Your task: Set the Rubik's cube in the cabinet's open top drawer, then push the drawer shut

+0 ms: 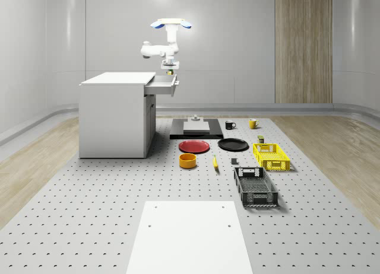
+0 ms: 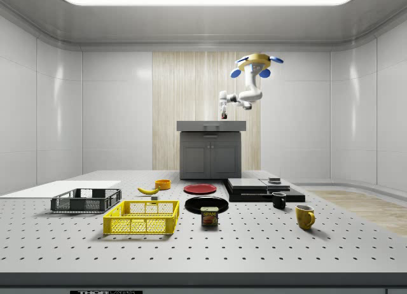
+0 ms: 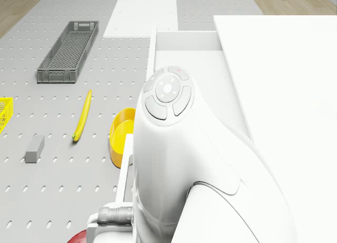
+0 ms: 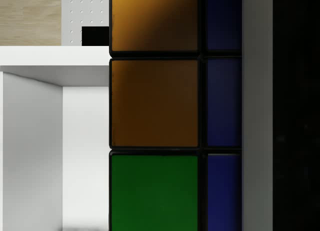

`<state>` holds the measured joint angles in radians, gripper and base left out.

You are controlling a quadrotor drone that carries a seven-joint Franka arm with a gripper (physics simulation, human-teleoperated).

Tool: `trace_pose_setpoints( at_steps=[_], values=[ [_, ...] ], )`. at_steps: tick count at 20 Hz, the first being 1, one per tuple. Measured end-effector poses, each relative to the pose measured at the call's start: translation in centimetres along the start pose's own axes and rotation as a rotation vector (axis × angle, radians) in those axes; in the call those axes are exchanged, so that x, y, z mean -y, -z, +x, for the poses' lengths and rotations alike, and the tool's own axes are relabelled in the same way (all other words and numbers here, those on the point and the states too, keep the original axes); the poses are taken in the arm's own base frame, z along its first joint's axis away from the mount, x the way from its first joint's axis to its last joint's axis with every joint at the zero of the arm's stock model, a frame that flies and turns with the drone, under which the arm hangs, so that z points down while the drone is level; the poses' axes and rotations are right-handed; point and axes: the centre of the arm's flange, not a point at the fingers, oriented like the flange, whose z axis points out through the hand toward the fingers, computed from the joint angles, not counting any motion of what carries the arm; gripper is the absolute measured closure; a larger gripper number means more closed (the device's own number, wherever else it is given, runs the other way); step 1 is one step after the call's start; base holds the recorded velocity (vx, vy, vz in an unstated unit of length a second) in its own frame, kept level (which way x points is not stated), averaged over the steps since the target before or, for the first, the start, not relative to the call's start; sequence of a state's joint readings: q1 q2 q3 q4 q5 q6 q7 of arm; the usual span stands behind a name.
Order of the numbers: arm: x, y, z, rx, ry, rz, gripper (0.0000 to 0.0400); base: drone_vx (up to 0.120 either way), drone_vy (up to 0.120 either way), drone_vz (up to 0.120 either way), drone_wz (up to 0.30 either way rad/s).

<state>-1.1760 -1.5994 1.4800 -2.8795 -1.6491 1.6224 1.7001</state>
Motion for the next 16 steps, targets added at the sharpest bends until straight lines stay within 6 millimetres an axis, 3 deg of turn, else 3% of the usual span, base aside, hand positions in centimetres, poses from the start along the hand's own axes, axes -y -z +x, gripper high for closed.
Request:
trace_pose_setpoints(
  at_steps=[13,16],
  values=[
    [0.00,0.00,0.00,0.000,0.000,0.000,0.0075,0.000,-0.120,0.000,0.000],
    [0.00,-0.49,0.00,0.000,0.000,0.000,0.0075,0.000,0.000,0.000,0.000]
  ],
)
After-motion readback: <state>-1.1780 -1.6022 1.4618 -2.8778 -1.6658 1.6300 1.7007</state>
